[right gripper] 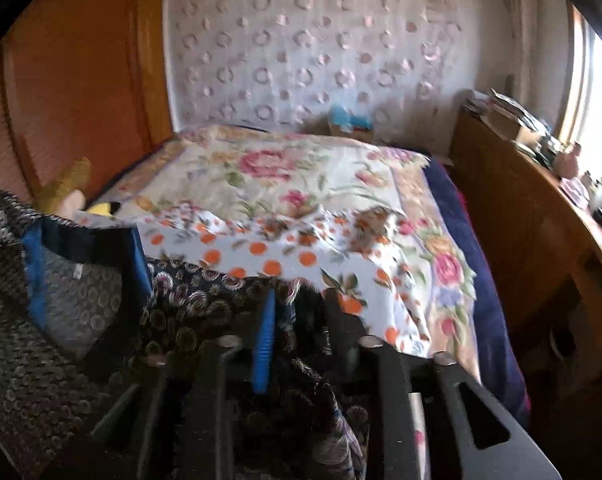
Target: Fold small clothes
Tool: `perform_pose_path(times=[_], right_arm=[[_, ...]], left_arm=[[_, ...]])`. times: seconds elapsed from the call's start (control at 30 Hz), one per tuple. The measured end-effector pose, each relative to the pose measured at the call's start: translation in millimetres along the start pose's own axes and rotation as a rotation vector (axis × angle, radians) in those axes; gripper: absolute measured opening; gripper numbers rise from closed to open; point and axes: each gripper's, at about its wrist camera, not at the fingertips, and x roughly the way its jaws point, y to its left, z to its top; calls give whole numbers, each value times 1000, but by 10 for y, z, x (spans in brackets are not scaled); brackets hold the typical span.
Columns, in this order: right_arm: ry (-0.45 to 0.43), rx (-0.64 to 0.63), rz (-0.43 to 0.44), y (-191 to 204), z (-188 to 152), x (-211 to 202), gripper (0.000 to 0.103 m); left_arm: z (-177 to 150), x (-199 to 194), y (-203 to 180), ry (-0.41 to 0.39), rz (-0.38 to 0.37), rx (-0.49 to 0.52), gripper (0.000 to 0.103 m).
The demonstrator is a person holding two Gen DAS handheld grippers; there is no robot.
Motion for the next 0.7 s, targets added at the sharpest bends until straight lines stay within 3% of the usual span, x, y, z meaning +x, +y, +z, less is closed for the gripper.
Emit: perform_pose_path(times=[0.1,0.23,0.5,0.7], right_arm=[[1,14,18,-36,91,18,57],[-12,7,52,-81,46,-69,57],[10,-56,139,345,-36,97,57],[96,-70,156,584,-30,506,57]], left_arm=[[-112,-99,12,-20,-21,-10,42],[-254,-196,20,-18,-56,-26,53],[-610,-271,-7,1,-47,-27,54],[-786,-191,-29,31,-42,-12,54]])
